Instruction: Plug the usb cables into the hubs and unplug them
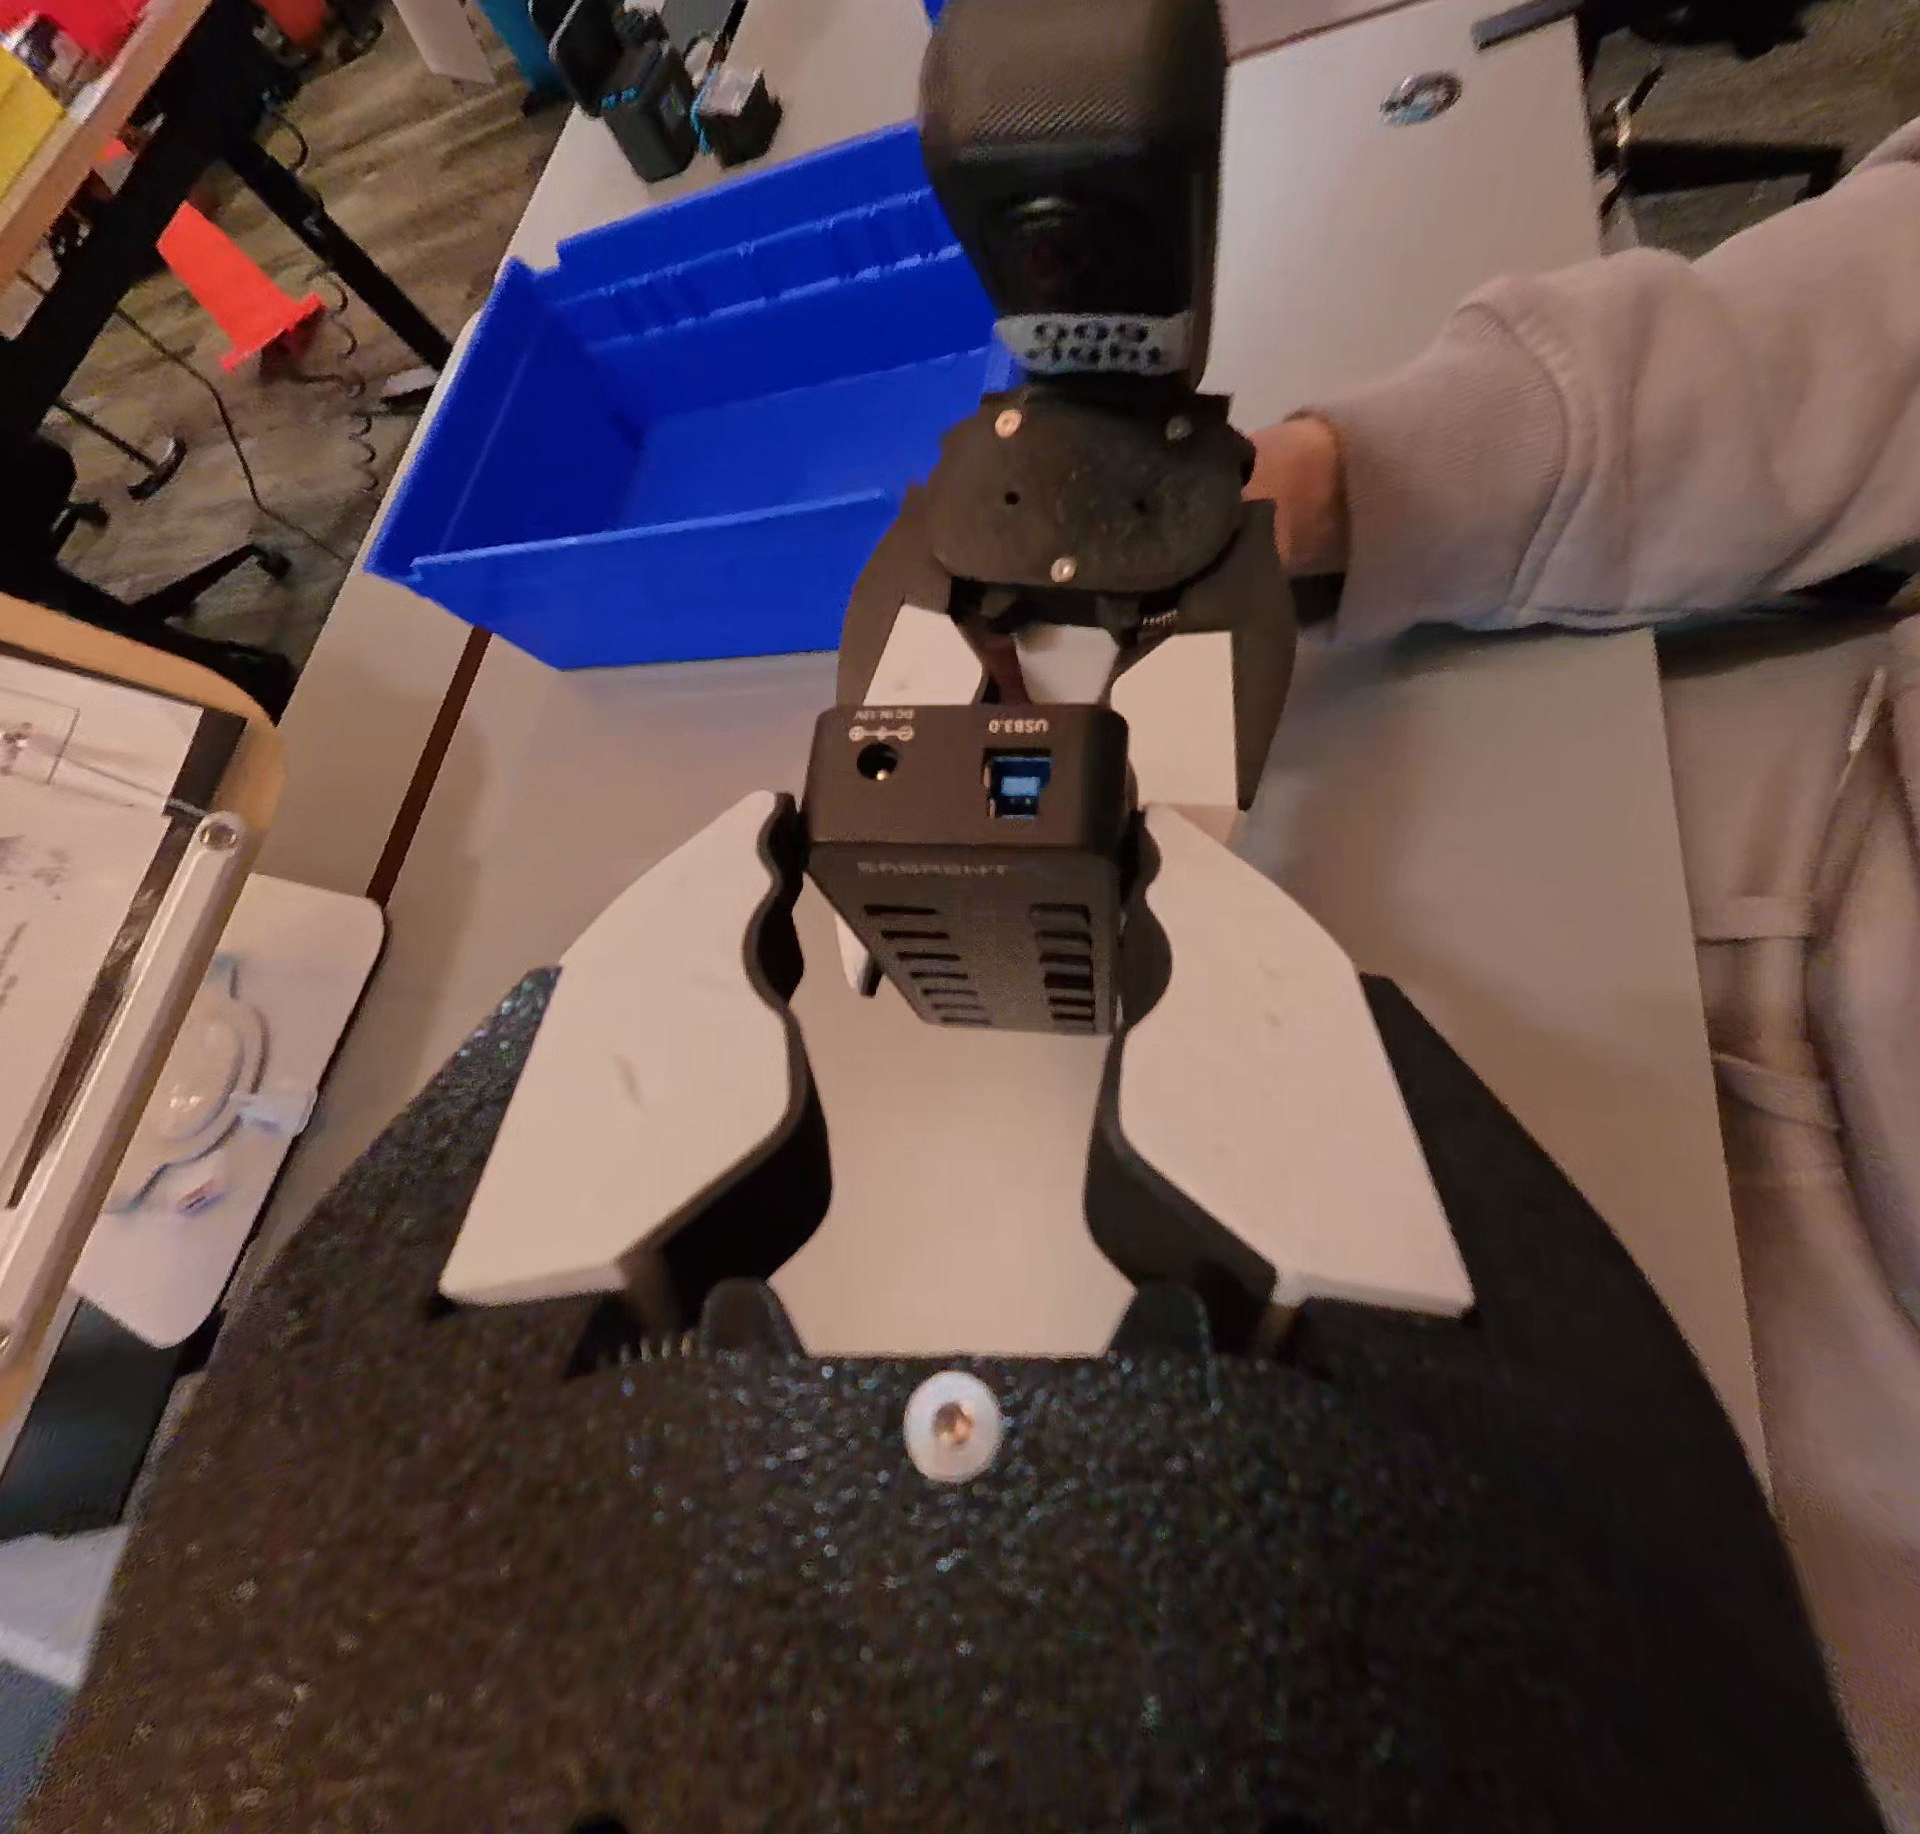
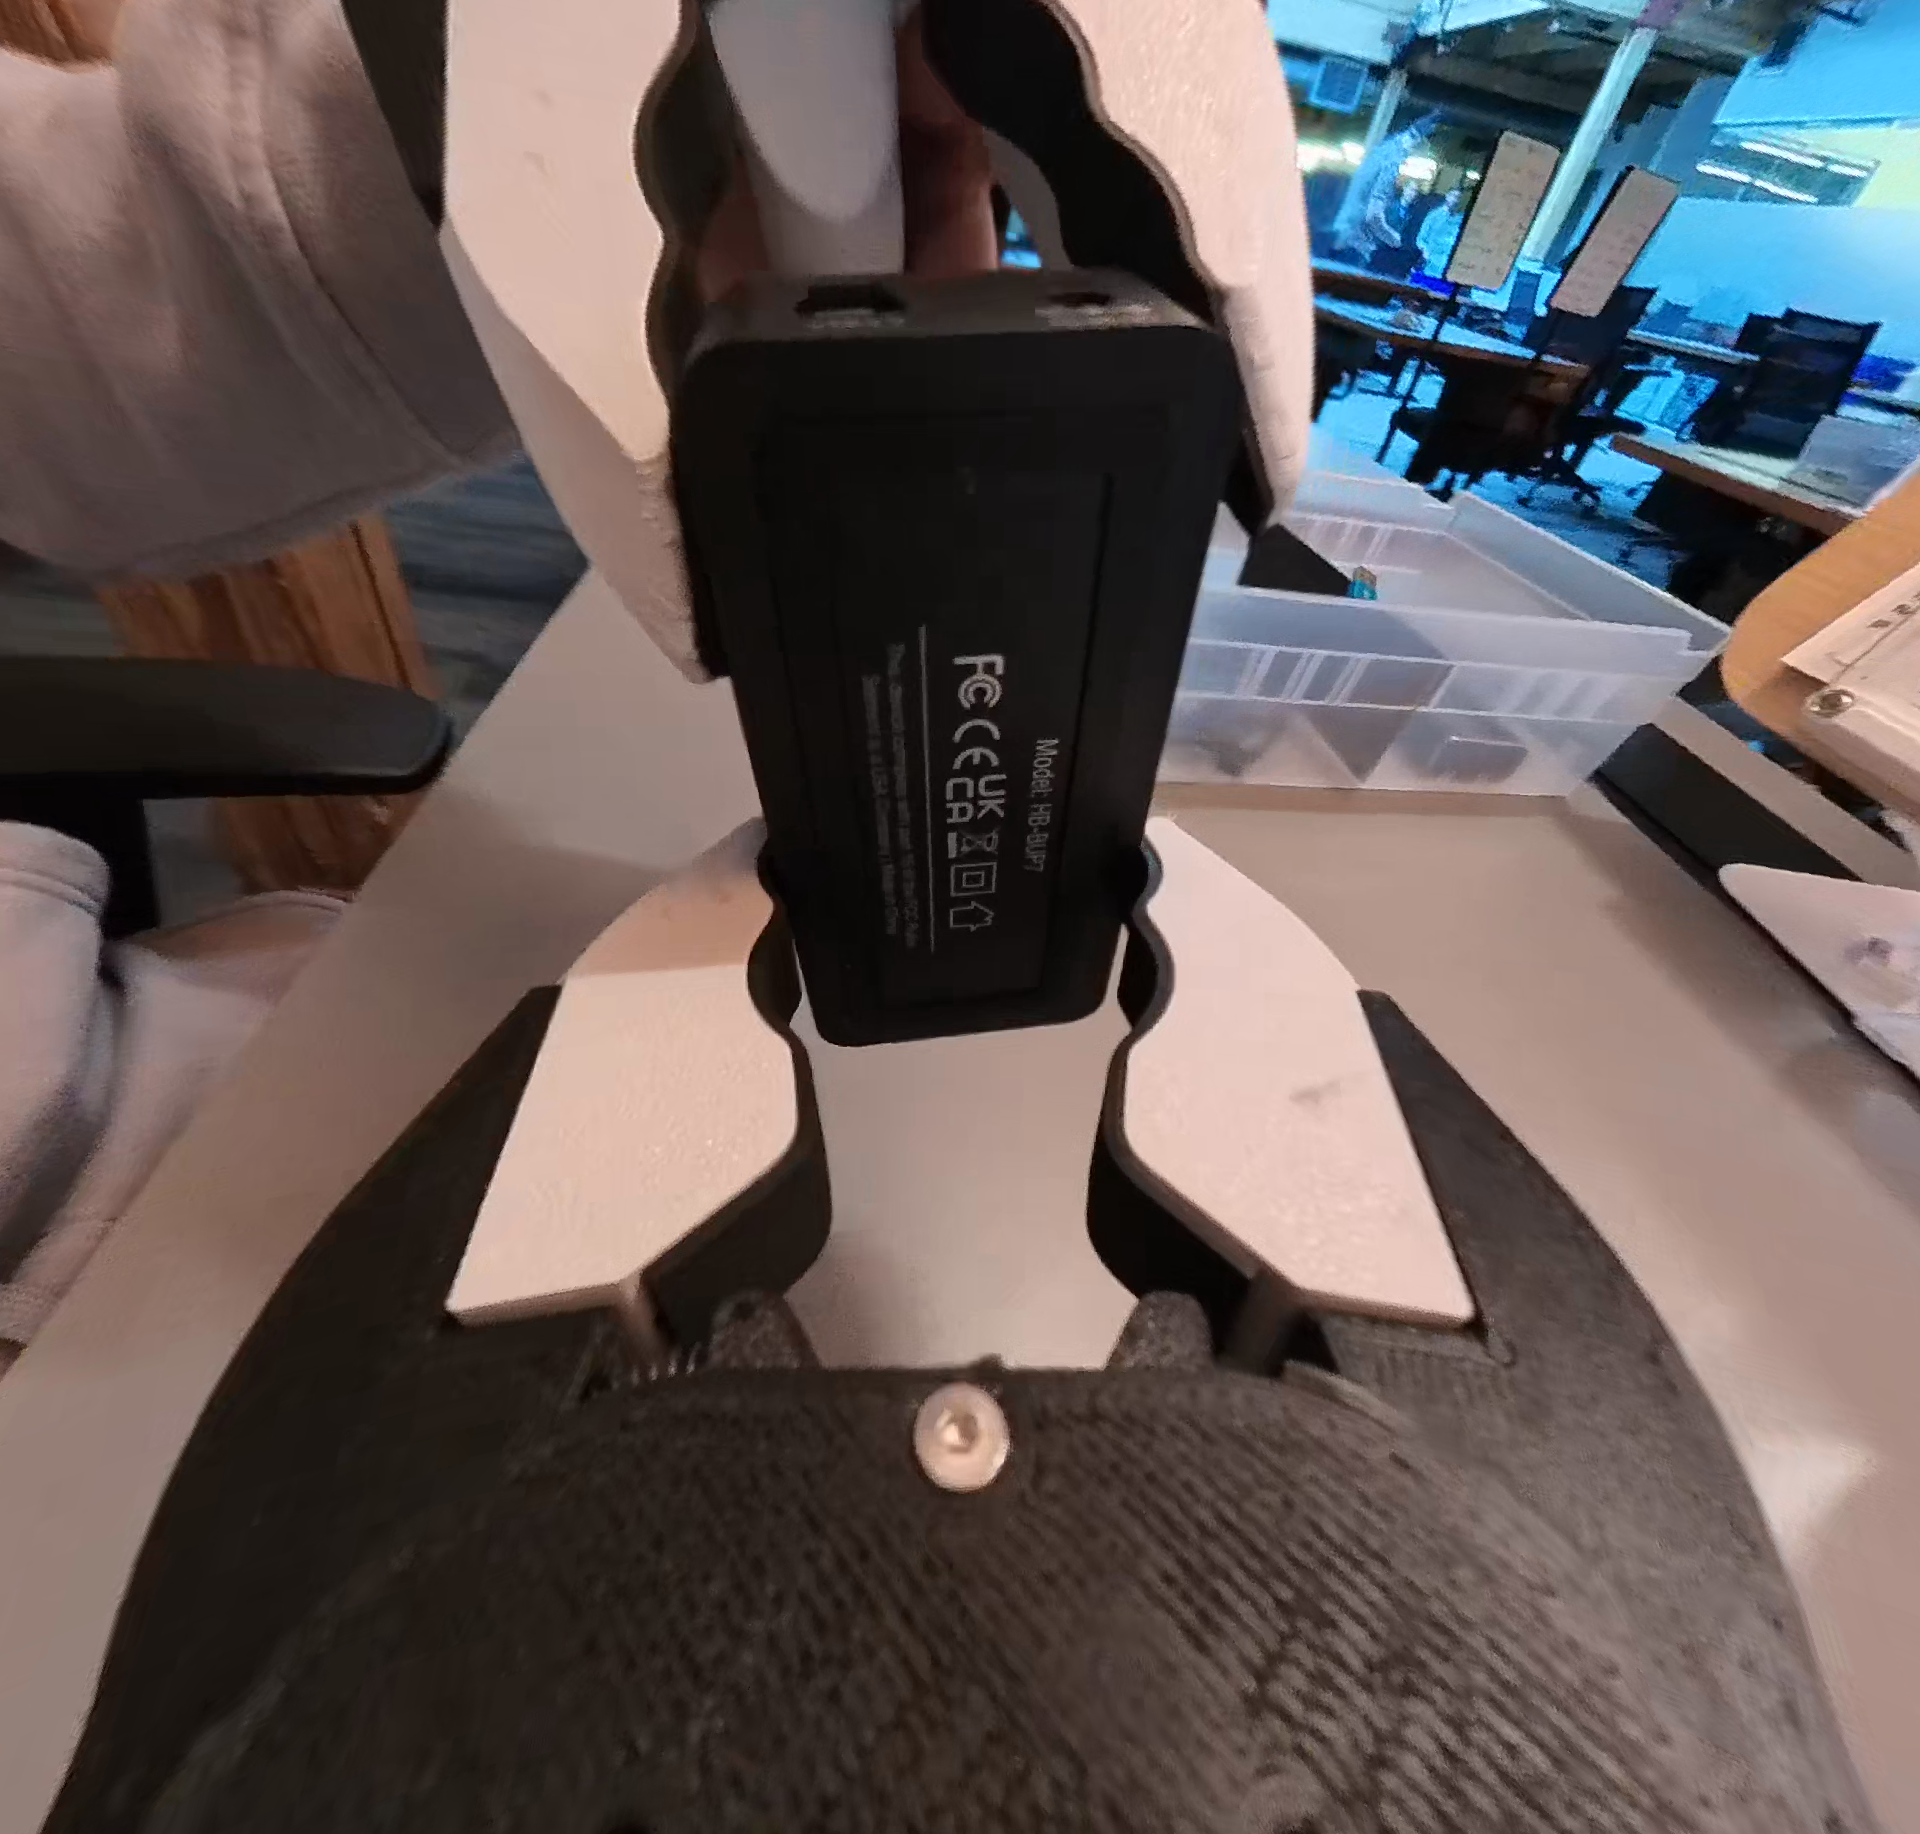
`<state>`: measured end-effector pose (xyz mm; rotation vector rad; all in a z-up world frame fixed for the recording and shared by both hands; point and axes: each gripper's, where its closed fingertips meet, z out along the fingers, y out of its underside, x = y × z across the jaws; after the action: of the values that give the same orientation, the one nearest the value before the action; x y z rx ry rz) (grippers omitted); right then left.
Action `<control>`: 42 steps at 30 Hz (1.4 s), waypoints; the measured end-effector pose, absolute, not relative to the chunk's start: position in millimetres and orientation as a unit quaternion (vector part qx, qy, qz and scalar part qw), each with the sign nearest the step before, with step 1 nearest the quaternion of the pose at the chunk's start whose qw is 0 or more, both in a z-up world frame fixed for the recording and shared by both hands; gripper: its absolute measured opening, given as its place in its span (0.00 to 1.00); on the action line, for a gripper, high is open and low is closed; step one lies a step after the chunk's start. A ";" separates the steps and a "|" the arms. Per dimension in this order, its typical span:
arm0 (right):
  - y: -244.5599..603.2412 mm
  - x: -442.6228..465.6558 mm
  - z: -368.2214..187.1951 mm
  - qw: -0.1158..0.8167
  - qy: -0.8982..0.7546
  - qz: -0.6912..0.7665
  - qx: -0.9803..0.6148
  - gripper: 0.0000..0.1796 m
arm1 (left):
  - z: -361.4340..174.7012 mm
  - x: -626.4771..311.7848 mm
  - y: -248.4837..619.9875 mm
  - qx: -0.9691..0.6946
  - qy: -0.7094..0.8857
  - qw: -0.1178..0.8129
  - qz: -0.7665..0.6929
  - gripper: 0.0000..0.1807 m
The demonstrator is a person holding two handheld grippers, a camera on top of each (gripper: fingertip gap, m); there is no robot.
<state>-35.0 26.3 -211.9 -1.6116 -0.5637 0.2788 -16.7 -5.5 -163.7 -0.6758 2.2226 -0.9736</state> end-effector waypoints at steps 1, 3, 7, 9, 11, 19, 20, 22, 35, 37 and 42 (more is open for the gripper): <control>25.9 -35.8 -208.3 0.655 -0.237 0.139 -0.704 0.35 | -161.2 -16.4 -8.4 -0.252 0.837 0.307 -0.378 0.33; 25.9 -36.0 -202.2 0.666 -0.224 0.160 -0.694 0.41 | -157.5 -15.6 -13.0 -0.243 0.835 0.308 -0.387 0.33; 27.0 -34.4 -196.1 0.679 -0.216 0.148 -0.686 0.48 | -156.7 -12.6 -20.3 -0.233 0.832 0.299 -0.404 0.33; 27.7 -36.2 -196.2 0.677 -0.217 0.147 -0.688 0.49 | -158.5 -10.3 -24.8 -0.229 0.831 0.292 -0.415 0.33; 27.6 -39.2 -198.7 0.669 -0.222 0.148 -0.693 0.49 | -161.8 -8.9 -29.1 -0.218 0.834 0.286 -0.419 0.33; 32.1 -36.8 -202.2 0.666 -0.203 0.147 -0.702 0.44 | -169.7 -3.5 -22.2 -0.227 0.836 0.287 -0.408 0.33; 33.1 -36.6 -202.3 0.666 -0.200 0.147 -0.704 0.44 | -171.4 -2.9 -20.5 -0.228 0.837 0.292 -0.402 0.33; 32.7 -39.9 -207.3 0.655 -0.216 0.147 -0.709 0.42 | -176.1 -4.2 -20.3 -0.229 0.841 0.288 -0.396 0.33; 30.9 -14.0 -198.9 0.670 -0.167 0.130 -0.711 0.41 | -158.9 -8.8 -9.5 -0.289 0.791 0.308 -0.443 0.35; 30.2 -3.2 -200.3 0.674 -0.152 0.115 -0.714 0.41 | -144.6 -14.2 13.9 -0.309 0.771 0.340 -0.442 0.33; 31.4 12.3 -196.7 0.696 -0.116 0.096 -0.702 0.41 | -127.0 -28.6 154.6 -0.479 0.687 0.420 -0.348 0.30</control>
<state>12.3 31.4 -196.7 -1.5665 -0.2590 0.2142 -28.6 154.6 -127.0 -1.2005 1.7228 -0.8727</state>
